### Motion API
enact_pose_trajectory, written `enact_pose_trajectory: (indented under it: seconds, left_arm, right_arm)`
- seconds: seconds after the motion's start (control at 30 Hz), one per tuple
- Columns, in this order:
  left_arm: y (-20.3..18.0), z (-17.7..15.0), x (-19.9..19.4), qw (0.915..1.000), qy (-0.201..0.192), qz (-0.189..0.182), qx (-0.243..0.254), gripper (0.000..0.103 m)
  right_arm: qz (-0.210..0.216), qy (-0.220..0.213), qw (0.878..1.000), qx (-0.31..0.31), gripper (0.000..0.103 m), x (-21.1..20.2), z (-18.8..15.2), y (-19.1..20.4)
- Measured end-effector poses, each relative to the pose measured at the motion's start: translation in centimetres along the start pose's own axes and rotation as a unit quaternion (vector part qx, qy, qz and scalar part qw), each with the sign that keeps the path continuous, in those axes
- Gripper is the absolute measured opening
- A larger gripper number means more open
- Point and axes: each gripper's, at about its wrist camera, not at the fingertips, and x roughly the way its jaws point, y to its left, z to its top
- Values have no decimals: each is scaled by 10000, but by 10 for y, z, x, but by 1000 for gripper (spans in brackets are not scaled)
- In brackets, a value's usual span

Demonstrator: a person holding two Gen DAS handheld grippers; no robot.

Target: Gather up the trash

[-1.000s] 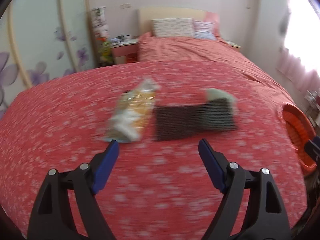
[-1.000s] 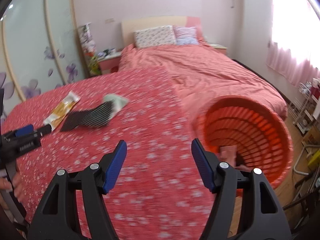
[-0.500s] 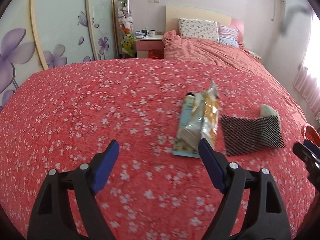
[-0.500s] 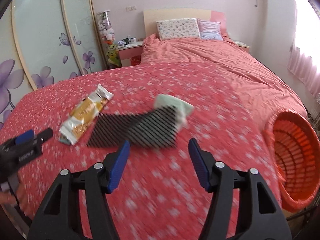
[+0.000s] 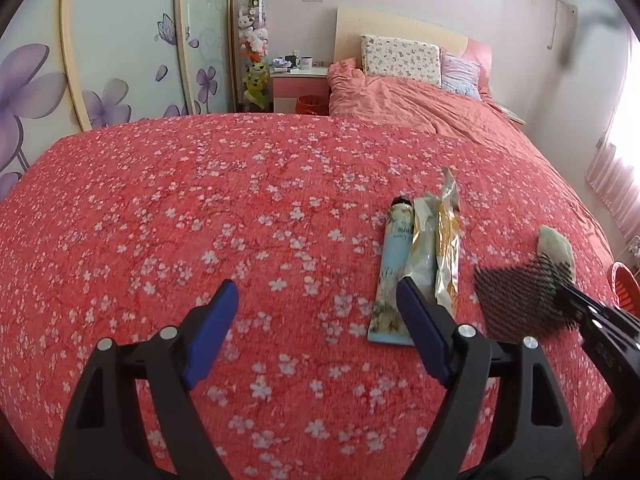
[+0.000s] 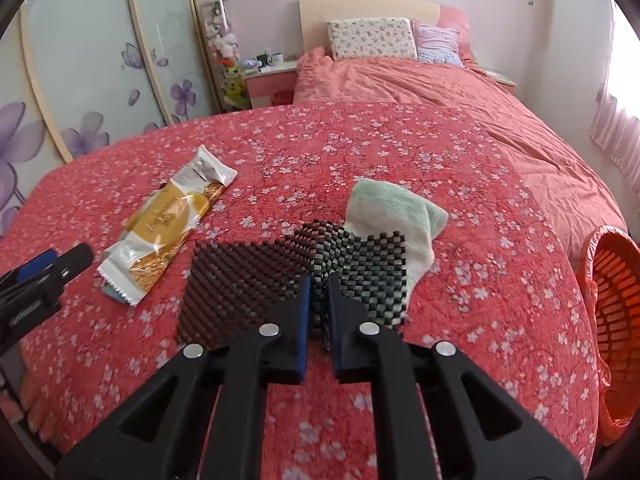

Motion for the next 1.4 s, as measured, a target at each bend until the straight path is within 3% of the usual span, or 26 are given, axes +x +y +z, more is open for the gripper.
enact_pose_trajectory:
  seconds: [0.27, 0.43, 0.7, 0.87, 1.17, 1.23, 1.33, 1.4]
  left_arm:
    - [-7, 16, 11, 10000, 1, 30, -73, 77]
    - [-15, 25, 24, 9999, 129, -59, -59, 71]
    - [-9, 40, 37, 9996, 121, 112, -229, 64]
    - [-15, 41, 47, 9996, 259, 79, -56, 64]
    - [-60, 25, 48, 9983, 153, 62, 564, 64]
    - [-60, 25, 54, 9984, 287, 13, 482, 64]
    - [-57, 27, 60, 9987, 391, -21, 314, 56]
    - [-55, 29, 64, 9986, 449, 13, 267, 46]
  right_arm:
    - [-141, -152, 9996, 214, 7, -29, -16, -35]
    - [-575, -49, 9976, 374, 7, -27, -21, -60]
    - [-681, 63, 9971, 328, 7, -19, -27, -70]
    - [-596, 64, 9974, 395, 7, -21, -29, -77]
    - [-525, 70, 9976, 453, 7, -20, -30, -81]
    - [-524, 70, 9976, 451, 7, -20, -29, -81]
    - [-519, 69, 9976, 452, 7, -20, -29, -81]
    - [-490, 66, 9977, 459, 8, -20, -29, -81]
